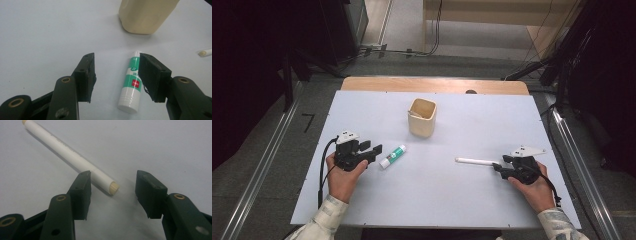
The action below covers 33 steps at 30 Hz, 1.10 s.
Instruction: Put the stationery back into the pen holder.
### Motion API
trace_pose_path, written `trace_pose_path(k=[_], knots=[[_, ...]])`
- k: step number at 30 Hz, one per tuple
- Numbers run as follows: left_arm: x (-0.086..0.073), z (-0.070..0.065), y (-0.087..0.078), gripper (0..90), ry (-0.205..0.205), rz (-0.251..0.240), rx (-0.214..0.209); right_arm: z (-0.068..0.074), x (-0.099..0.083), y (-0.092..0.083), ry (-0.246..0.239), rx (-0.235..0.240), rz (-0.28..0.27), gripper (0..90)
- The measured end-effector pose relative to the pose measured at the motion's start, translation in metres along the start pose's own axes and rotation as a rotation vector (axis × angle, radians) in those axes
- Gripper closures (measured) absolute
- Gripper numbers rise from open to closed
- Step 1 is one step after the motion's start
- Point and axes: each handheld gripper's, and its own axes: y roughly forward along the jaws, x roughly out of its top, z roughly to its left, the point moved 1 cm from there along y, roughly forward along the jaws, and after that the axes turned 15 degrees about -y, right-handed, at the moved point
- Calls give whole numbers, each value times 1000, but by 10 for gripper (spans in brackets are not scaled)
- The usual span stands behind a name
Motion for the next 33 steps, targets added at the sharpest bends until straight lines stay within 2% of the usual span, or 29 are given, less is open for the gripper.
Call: trace_pose_path(k=[8, 20, 30, 33], knots=[[0, -1, 0, 481, -2, 2, -9, 2, 2, 3, -17, 12, 0, 476], [0, -1, 1, 481, -3, 7, -12, 4, 6, 5, -30, 32, 3, 576], [0, -1, 1, 481, -6, 5, -10, 8, 9, 5, -46, 62, 8, 753], [-1, -1, 1, 481, -5, 7, -10, 8, 9, 5, -51, 66, 8, 763]])
